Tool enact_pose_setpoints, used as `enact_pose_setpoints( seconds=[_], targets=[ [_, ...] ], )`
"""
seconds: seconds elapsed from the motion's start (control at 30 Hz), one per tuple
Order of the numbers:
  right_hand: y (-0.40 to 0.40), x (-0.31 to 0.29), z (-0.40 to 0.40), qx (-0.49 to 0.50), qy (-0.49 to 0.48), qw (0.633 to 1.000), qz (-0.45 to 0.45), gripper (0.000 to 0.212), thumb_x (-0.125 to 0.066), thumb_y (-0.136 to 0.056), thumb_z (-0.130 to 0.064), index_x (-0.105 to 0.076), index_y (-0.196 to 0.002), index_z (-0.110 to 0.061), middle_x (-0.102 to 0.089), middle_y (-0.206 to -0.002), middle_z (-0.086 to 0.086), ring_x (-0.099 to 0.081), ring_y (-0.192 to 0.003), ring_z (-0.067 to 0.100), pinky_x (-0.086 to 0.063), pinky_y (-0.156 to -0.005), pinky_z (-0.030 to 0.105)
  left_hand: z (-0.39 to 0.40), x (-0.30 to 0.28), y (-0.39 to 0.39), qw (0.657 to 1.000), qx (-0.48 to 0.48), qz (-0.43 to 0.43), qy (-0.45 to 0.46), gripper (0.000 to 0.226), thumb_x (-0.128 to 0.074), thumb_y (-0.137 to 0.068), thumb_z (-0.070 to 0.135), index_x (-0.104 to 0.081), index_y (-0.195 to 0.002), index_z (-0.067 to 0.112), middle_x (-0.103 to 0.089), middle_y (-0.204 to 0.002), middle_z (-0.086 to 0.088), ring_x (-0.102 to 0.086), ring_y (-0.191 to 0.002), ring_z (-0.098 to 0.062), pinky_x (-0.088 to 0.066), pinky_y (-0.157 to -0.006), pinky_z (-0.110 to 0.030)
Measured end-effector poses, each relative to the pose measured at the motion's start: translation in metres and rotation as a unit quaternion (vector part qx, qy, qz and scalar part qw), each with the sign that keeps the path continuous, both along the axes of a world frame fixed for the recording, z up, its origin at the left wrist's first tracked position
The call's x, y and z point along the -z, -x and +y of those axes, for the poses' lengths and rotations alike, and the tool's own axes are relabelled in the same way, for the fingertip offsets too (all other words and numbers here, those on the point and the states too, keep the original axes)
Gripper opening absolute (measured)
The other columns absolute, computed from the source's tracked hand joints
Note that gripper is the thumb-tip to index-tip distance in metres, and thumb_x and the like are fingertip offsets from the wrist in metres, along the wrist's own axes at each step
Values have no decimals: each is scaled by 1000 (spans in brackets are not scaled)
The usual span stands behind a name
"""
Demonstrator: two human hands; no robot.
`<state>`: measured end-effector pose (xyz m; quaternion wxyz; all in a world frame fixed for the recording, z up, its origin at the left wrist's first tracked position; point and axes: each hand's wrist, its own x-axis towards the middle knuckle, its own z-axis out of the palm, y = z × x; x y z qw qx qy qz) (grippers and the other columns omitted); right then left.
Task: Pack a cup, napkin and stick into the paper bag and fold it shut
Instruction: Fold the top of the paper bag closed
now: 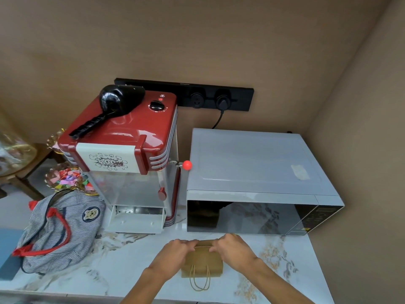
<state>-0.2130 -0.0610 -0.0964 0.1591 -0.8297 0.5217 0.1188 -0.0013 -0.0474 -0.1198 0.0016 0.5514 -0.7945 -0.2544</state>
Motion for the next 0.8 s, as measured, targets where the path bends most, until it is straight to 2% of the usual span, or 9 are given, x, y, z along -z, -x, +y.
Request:
enact_pose_setpoints(
  seconds=[0.1, 0.2, 0.33, 0.4, 0.5, 0.63, 0.67, 0.73, 0.8],
  targets=[
    [0, -4, 1, 9, -7, 1000, -17, 23, -54, -100, -13, -67, -118, -14, -71, -110, 14, -64, -103, 34, -51, -87, 35, -1, -1, -1, 1000, 8, 19, -14, 57, -44, -94, 4, -42, -135, 44, -65, -121, -1, -62, -107, -19, -52, -88, -30],
    [0, -6, 3, 18, -19, 999, -32, 29, -51, -96, 0, -66, -117, -12, -67, -110, 15, -63, -101, 33, -49, -78, 32, -4, 2, -1, 999, 15, 24, -17, 61, -47, -93, 2, -42, -136, 44, -65, -120, 0, -62, -106, -17, -51, -90, -26],
    [1, -8, 4, 10, -23, 999, -35, 27, -49, -93, 6, -65, -108, -9, -66, -105, 16, -62, -91, 31, -43, -68, 31, -9, 3, -2, 999, 11, 31, -25, 61, -45, -93, 0, -49, -136, 42, -63, -119, 1, -61, -108, -13, -51, -94, -25],
    [3, -8, 4, 7, -28, 999, -29, 31, -46, -90, 9, -63, -110, -9, -65, -104, 17, -57, -82, 28, -38, -63, 30, -9, 2, -1, 999, 8, 28, -21, 62, -43, -91, -4, -52, -135, 39, -64, -117, -1, -61, -107, -13, -51, -94, -24],
    [5, -4, 3, -2, -20, 1000, -17, 37, -45, -88, 11, -60, -115, -10, -64, -102, 17, -61, -88, 34, -38, -62, 30, -9, 4, 1, 1000, 11, 12, -7, 56, -42, -89, -6, -60, -126, 32, -69, -107, -4, -64, -98, -17, -52, -87, -27],
    [0, -6, 0, -22, 0, 999, 30, 23, -49, -94, -5, -65, -110, -11, -70, -100, 16, -63, -92, 37, -47, -75, 38, -12, -6, 5, 995, 21, -98, 3, 22, -47, -97, 13, -67, -104, 18, -67, -94, -12, -64, -94, -28, -45, -74, -30],
    [-3, -8, -1, -32, 10, 998, 45, 20, -49, -99, -15, -67, -107, -11, -71, -98, 16, -64, -91, 37, -48, -76, 39, -13, -9, 8, 992, 28, -121, 2, 21, -48, -99, 17, -68, -104, 16, -67, -96, -14, -64, -95, -30, -46, -76, -32],
    [-10, -9, -4, -39, 19, 997, 70, 30, -48, -102, -31, -68, -104, -10, -70, -98, 17, -63, -91, 36, -47, -77, 40, -16, -12, 17, 989, 41, -143, 4, 21, -51, -99, 22, -69, -108, 16, -67, -103, -16, -64, -98, -33, -49, -82, -37],
    [-17, -9, -3, -39, 15, 997, 67, 28, -49, -101, -30, -69, -108, -11, -69, -100, 17, -63, -93, 36, -48, -78, 40, -16, -14, 26, 985, 53, -164, 8, 23, -51, -98, 21, -67, -114, 16, -67, -107, -17, -63, -100, -34, -50, -85, -40]
  ],
)
